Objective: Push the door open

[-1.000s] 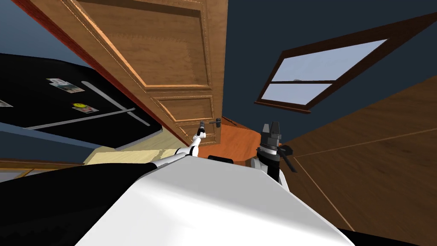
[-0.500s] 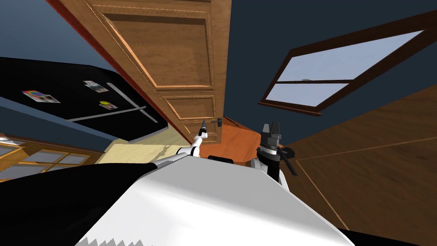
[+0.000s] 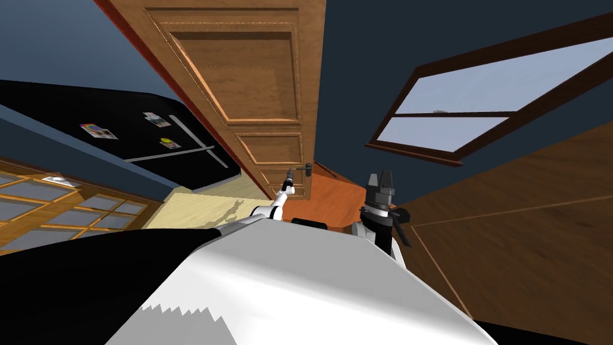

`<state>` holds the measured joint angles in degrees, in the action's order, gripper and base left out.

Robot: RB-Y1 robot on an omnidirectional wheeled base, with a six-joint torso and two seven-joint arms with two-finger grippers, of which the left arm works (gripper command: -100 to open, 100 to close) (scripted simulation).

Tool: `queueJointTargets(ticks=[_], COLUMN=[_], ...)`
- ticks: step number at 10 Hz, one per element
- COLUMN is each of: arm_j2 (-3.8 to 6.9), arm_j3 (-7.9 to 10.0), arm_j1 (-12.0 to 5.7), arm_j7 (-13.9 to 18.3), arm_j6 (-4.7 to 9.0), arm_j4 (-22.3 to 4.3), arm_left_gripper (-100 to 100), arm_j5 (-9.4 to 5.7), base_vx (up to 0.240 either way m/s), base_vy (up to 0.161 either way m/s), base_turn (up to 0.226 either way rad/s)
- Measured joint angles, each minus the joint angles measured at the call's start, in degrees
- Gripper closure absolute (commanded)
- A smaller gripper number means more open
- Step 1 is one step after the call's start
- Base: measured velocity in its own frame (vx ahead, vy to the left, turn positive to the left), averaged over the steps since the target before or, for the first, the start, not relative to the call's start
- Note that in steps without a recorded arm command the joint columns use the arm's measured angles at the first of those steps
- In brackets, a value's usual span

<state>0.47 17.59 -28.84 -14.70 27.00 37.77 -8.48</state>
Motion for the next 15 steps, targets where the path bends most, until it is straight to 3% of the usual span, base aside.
queueJointTargets(ticks=[3,5,7,12,15], arm_j2=[-2.18,-2.7,-3.15,-1.88,-0.09], arm_j3=[-1.46,-2.0,-2.19,-2.07,-1.85], arm_j1=[-0.47,-1.02,-0.92,-0.83,-1.69], arm_j7=[-2.0,-2.5,-2.8,-3.1,-3.5], arm_j6=[0.85,1.12,1.06,1.14,2.11], arm_j4=[-1.0,-1.9,-1.6,-1.5,-3.3], arm_left_gripper=[-100,-100,-100,-100,-100], arm_j5=[-2.16,-2.93,-3.18,-3.39,-3.78], base_vx=[-0.092,-0.094,0.001,0.05,0.107], base_vy=[-0.197,-0.202,0.003,0.189,0.189], base_turn=[0.042,-0.009,0.006,-0.004,-0.019])
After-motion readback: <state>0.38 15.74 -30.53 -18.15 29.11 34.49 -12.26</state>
